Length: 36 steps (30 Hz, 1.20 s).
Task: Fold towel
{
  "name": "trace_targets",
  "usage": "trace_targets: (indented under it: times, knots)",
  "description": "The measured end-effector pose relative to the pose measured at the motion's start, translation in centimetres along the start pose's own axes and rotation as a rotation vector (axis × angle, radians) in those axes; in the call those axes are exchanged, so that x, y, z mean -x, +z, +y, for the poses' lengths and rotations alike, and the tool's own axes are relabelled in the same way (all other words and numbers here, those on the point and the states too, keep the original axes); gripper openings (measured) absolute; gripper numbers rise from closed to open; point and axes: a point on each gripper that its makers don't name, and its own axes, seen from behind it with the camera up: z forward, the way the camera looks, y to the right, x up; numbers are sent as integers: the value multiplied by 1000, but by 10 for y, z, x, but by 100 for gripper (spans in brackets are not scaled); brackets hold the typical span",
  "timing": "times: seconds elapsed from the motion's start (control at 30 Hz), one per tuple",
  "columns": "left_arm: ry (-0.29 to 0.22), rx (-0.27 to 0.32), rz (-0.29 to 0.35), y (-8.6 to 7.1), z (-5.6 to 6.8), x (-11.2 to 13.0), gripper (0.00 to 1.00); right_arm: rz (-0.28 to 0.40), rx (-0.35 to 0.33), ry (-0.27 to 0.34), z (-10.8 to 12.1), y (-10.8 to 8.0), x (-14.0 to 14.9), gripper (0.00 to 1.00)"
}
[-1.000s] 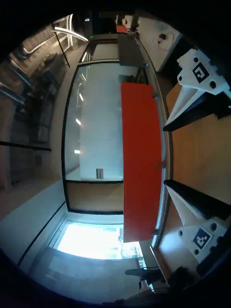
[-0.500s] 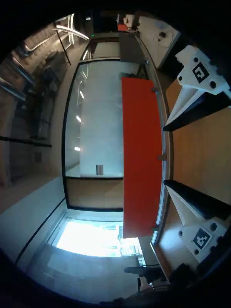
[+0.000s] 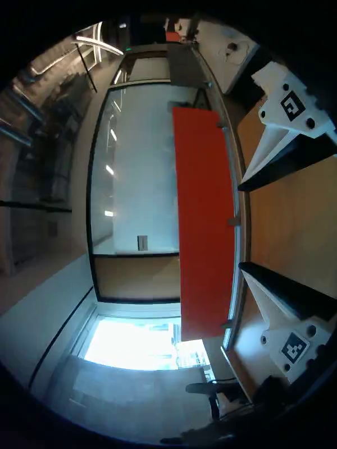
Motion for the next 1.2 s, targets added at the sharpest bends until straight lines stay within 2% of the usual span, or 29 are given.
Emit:
trace_targets:
  times: [0.27,0.57,0.87,1.2]
  knots:
    - [-2,-29,25,-6,-4,15,94,-15,-25,44,-11,-4,-5,97]
    - [-12,-47,23,-11,-12,52,94,-9,-14,32,-20,-7,0,97]
    - [-26,-30,28,-12,-4,91,94,-2,-4,39,-25,-8,20,97]
    - [-40,-40,34,-9,0,136,94,-4,11,9,-14,-4,55,97]
